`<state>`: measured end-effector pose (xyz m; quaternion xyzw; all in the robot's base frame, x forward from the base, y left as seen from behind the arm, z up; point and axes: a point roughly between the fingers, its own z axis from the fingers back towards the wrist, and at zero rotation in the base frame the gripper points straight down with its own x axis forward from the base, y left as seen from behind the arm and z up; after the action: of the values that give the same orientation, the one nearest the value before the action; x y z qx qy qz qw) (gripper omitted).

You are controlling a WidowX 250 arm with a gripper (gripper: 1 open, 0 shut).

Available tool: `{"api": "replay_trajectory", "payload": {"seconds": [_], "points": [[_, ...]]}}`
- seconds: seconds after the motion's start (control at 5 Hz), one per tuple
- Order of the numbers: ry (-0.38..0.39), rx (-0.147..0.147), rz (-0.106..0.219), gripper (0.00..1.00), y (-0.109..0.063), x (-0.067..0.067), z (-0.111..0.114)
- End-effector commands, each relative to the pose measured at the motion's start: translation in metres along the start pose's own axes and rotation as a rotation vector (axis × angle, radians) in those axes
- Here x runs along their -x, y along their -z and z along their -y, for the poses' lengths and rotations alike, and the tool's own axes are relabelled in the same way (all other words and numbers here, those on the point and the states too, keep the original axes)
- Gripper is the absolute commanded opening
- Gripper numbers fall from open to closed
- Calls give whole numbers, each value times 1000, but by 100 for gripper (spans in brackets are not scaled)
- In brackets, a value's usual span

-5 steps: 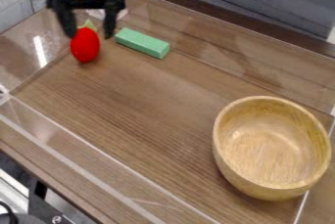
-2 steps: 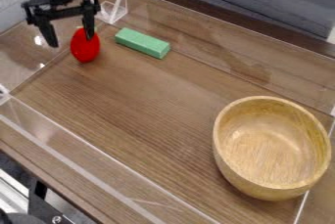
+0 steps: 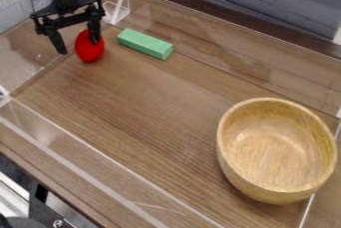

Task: Move the red object to the right side of the table

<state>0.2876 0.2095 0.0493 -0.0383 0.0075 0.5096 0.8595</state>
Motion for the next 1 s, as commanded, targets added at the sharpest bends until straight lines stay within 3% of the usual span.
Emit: {"api": "replay_trajectory", "payload": {"seconds": [0.0,0.2,0.6,0.8], "points": [[-38,38,68,100,-8,-12,16],[-75,54,82,100,-1,-19,23],[58,61,83,100,-5,-12,12],[78,67,84,100,-19,-3,14]]}}
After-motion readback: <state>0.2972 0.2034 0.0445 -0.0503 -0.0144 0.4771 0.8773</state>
